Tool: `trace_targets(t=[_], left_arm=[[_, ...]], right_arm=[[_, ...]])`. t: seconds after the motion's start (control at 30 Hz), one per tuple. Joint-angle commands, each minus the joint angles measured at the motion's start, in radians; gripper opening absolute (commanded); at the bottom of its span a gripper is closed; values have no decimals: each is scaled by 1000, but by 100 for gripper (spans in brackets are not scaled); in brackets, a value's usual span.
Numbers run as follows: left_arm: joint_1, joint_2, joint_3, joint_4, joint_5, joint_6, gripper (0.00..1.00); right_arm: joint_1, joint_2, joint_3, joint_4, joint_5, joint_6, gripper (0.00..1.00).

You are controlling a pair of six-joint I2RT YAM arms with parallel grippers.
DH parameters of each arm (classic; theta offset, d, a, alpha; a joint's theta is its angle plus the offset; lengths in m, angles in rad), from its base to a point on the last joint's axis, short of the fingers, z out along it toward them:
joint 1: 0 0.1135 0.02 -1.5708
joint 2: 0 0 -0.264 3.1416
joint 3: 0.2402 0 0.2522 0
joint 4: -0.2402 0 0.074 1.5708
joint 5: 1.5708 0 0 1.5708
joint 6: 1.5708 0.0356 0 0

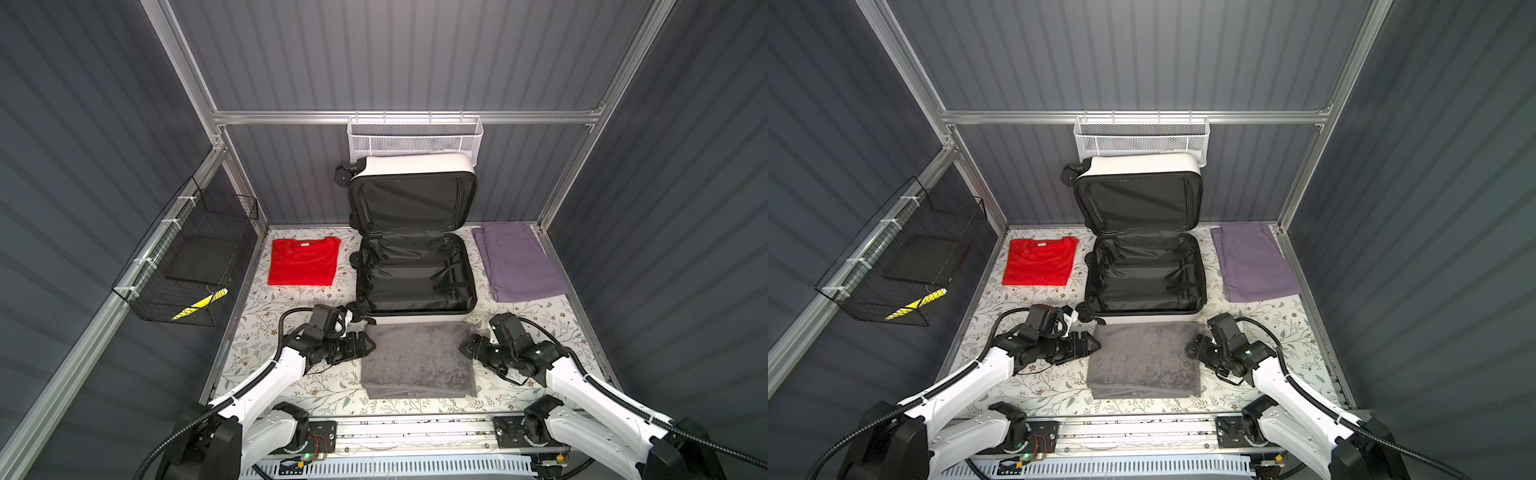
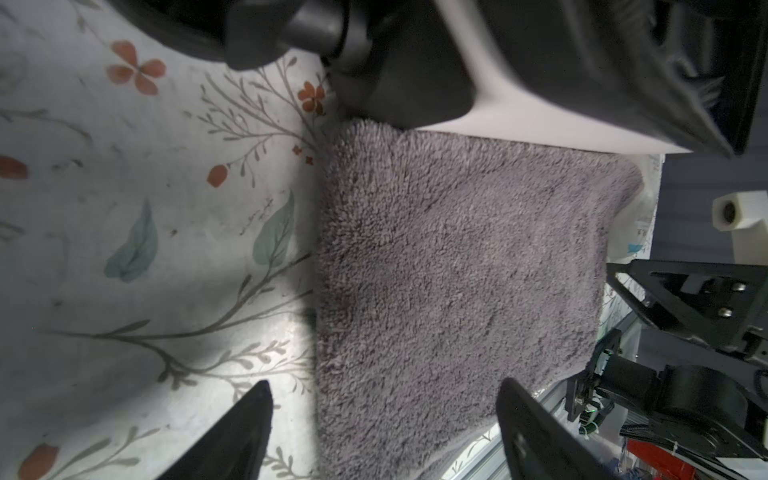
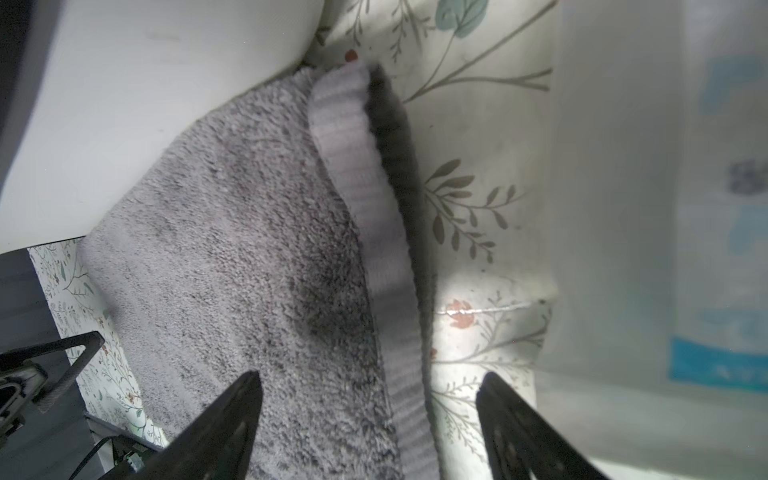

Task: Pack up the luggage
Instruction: 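Move both grippers down to opposite edges of the grey towel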

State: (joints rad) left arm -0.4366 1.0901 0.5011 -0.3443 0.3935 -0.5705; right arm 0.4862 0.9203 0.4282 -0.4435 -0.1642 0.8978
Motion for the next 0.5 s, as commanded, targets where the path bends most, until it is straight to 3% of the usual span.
trace_targets(t=[0.0, 0.47], left_arm=[[-24, 21, -15, 42, -45, -16, 84], [-81, 128, -16, 114, -118, -19, 79]], right_arm=[[6, 8, -4, 10, 32, 15, 84], [20, 107, -18, 99, -7, -2, 83]])
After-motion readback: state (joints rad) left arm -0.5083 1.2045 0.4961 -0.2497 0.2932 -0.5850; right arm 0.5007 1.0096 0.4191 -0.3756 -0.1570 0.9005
